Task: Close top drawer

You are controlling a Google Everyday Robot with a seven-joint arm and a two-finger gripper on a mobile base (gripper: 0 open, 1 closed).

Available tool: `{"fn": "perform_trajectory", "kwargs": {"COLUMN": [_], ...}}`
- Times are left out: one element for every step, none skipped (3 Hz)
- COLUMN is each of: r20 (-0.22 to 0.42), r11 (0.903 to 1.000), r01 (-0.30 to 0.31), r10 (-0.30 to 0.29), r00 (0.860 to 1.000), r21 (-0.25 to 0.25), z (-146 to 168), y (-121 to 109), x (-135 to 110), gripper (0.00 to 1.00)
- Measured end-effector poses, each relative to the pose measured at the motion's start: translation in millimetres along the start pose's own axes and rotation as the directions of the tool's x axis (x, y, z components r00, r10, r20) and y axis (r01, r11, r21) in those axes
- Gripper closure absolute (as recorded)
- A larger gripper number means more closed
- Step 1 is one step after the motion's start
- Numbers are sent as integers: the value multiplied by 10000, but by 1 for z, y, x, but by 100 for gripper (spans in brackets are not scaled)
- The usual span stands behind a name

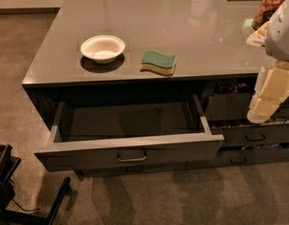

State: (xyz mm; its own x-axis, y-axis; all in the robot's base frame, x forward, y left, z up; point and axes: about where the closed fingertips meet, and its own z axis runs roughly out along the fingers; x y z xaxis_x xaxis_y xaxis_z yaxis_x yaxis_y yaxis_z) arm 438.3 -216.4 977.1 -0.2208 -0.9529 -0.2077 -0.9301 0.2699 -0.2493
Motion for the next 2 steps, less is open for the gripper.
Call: {"fn": "perform_trajectory", "kwargs": {"r20": [0,1], "r11": [10000,10000], "r01": [0,0], "r10": [0,0], "r00": [10000,10000], "r21": [0,1], "z": [0,0], "y": [0,0], "x": [0,0], "gripper": [0,19]}}
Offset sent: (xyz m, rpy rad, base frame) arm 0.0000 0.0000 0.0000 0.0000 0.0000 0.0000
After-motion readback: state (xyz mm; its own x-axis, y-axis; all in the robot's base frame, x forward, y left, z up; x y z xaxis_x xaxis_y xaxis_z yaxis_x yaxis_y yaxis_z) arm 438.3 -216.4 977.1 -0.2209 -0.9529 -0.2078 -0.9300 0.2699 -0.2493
